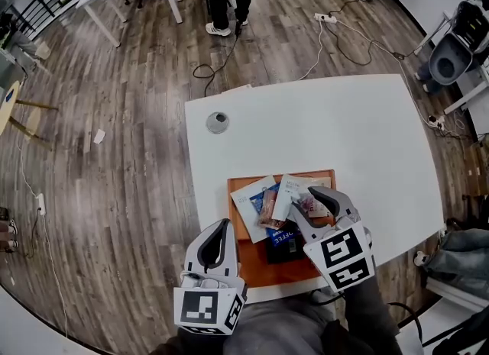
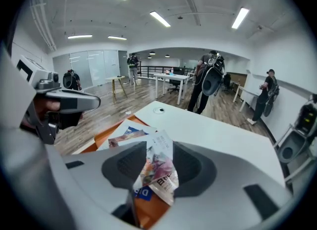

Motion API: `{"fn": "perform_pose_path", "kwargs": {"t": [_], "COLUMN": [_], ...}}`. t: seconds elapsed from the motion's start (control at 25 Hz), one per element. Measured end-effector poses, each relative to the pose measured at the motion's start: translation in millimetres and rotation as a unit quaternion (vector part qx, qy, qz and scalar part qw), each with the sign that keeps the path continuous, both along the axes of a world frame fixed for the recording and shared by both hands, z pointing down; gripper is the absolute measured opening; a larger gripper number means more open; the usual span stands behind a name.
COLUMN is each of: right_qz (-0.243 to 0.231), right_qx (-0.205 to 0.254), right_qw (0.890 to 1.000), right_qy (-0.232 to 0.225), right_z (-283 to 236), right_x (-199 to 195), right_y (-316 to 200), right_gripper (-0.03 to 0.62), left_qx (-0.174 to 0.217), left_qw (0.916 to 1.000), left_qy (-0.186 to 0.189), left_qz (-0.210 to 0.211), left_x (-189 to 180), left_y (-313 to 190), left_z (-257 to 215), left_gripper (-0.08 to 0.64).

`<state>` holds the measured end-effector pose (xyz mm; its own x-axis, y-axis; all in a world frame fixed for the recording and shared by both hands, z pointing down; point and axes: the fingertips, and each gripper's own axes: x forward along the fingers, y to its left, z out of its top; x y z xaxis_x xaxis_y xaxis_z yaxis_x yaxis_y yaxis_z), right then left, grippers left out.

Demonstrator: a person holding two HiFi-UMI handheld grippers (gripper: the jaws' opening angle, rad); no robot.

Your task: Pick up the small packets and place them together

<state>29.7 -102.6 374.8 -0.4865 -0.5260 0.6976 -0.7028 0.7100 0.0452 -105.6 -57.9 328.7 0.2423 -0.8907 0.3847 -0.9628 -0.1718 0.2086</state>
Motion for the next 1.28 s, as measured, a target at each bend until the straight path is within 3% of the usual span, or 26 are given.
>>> {"fn": "perform_pose_path", "kwargs": {"t": [0.24,0.52,0.88,1.28], "right_qz": [0.018,0.047,0.076,0.069], "right_qx": [0.031,0.037,0.01,-0.019], "right_qw": [0.999,0.998,0.997,0.997], "right_qy": [0.008,0.019,0.028,0.023], "right_z": [-19,-19,1,26], "right_x": [8,27,41,25], "right_y": [6,34,85,124], "right_gripper": [0.152,0.152,0.152,0.152], "left_qx": [0.013,0.021,0.011,0.005], "left_qw": [0.9999,0.999,0.9961,0.9928], "left_qy": [0.001,0.007,0.013,0.009], "left_qz": [0.009,0.04,0.087,0.119], "left_x": [2,19,39,50], "left_y": [7,23,52,70], "left_z": [-11,-10,-1,6], "left_gripper": [-0.005,-0.005,-0.005,-0.005]}}
